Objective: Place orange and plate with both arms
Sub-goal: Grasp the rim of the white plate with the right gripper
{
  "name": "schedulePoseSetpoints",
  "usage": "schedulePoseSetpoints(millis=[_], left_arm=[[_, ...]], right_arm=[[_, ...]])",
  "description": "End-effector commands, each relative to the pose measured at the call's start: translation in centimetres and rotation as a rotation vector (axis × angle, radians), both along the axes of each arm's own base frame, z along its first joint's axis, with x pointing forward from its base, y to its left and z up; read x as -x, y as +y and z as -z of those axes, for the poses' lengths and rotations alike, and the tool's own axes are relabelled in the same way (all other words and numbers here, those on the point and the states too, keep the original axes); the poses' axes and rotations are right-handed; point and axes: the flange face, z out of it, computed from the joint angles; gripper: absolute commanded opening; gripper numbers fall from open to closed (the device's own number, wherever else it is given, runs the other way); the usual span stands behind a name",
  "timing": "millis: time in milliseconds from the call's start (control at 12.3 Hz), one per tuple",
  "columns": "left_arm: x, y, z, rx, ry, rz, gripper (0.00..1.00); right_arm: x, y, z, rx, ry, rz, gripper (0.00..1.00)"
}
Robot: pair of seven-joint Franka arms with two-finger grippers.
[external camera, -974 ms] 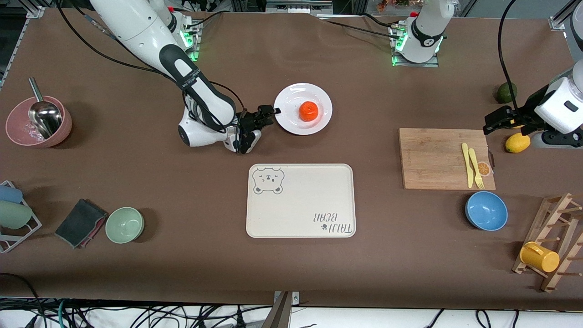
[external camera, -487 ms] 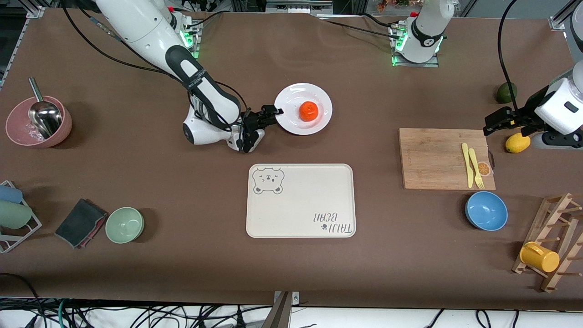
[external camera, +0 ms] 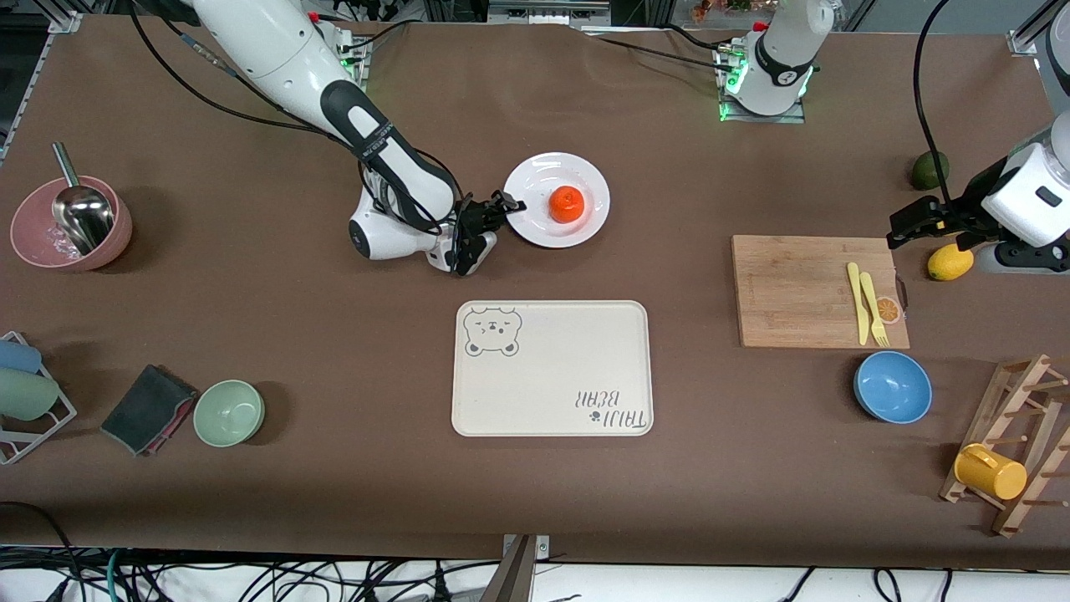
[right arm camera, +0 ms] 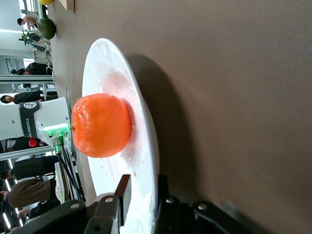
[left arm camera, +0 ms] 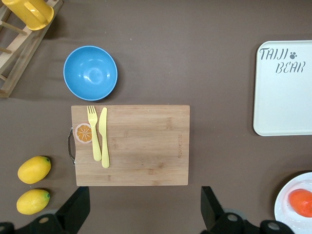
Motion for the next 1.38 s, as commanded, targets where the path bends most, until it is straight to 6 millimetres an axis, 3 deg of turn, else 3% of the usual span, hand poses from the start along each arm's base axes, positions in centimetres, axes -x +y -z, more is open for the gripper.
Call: schedulePoseSetpoints(millis=[0,406,893,1137,1218,1299], left_arm=[[0.0,0.1,-0.1,0.012,-0.006,0.017,1.0],[-0.2,0.0,0.1,0.012,-0.003,0.02,1.0],[-0.1,-0.1,0.1,0.013,-0.001,0.02,1.0],[-0.1,-0.1,0.2,0.013,0.0,0.02,1.0],[-0.1,-0.1,0.1,0.013,-0.001,0.02,1.0],[-0.1,-0.1,0.2,0.013,0.0,0.02,1.0]], right_arm=[[0.1,0.6,0.3,-0.003,-0.025,0.0,0.16],[-0.1,0.5,0.0,-0.006,-0.028,0.001,0.0],[-1.3,-1.2,-0.5,-0.053,0.04,0.025,0.0],[-3.0,-2.4,-1.3,-0.08,0.088,0.072,0.0],[-4.1,-2.1,-2.2,-0.07,0.102,0.101,0.0],[-6.4,-1.8,-4.0,-0.07,0.11,0.151,0.0]])
